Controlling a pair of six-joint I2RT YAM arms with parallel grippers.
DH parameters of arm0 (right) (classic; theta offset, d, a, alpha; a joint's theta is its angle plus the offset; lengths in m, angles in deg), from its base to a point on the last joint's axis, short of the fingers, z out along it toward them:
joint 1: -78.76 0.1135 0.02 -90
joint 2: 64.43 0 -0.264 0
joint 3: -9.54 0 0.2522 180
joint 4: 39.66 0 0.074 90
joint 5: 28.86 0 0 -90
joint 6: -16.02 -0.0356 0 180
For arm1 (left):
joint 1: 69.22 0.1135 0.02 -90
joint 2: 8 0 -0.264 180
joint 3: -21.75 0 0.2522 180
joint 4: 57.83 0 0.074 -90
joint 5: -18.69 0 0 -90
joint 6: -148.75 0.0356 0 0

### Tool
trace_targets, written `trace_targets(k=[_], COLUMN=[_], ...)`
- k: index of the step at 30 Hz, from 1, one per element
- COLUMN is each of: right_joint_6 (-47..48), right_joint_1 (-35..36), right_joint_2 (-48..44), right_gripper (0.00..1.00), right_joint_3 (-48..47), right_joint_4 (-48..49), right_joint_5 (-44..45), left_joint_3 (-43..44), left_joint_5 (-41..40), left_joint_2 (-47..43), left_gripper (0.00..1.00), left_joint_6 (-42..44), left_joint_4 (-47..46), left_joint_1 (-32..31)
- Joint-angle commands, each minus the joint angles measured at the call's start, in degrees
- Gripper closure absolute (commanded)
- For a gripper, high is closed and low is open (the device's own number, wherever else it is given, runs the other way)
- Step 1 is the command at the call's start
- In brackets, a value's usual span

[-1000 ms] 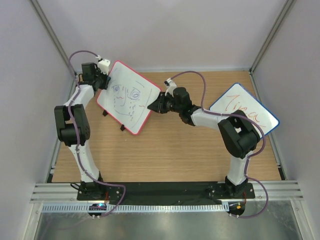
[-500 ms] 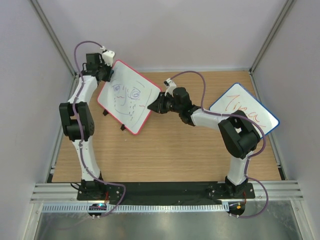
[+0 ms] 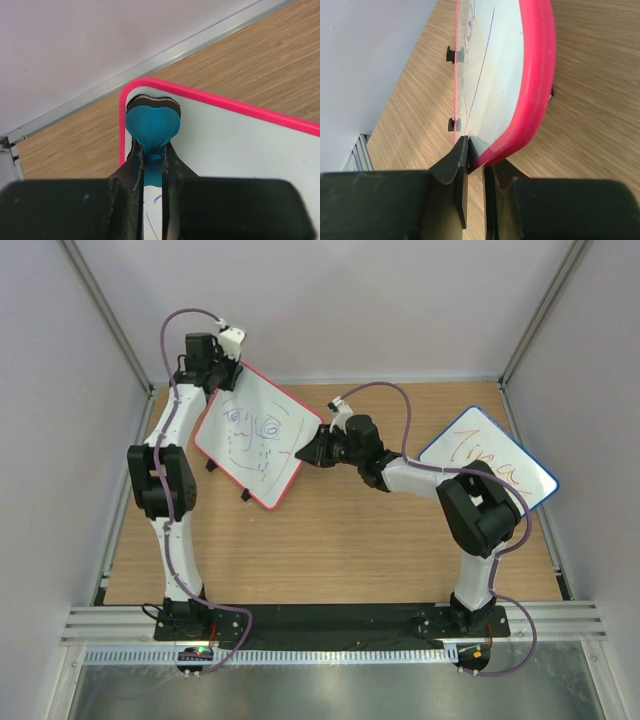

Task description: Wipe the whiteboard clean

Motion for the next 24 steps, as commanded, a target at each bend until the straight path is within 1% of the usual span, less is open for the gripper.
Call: trace_targets(k=[1, 8, 12, 15, 19, 24], right_joint_6=[10.8, 10.8, 10.8, 10.7, 10.7, 11.0], right_joint_1=[1.8, 1.8, 1.8, 1.8, 1.8, 1.9], right_joint_2=[-0.8, -1.2, -1.2, -1.2, -1.3, -1.8], right_gripper=[0.99, 0.99, 0.99, 0.99, 0.99, 0.99], right_joint_3=[0.1, 1.0, 1.4, 1.5, 1.6, 1.3], right_joint_4=[-6.3, -5.7, -5.4, -5.4, -5.3, -5.9], right_joint_5=[-0.4, -0.5, -0.5, -0.5, -0.3, 0.1], left_joint_3=[-5.8, -17.5, -23.9, -26.1, -24.4, -19.8], left_joint_5=[2.6, 1.9, 1.8, 2.0, 3.0, 4.7], left_joint_2=[0.9, -4.4, -6.8, -7.5, -7.9, -10.1], left_gripper=[1.0, 1.0, 1.0, 1.0, 1.0, 1.0], left_joint_6=[0.8, 6.4, 10.4, 11.4, 10.2, 8.5], left_joint_4=[4.2, 5.4, 6.7, 6.8, 6.8, 7.5], left_joint_1=[-0.7, 3.0, 3.2, 3.2, 2.8, 0.2])
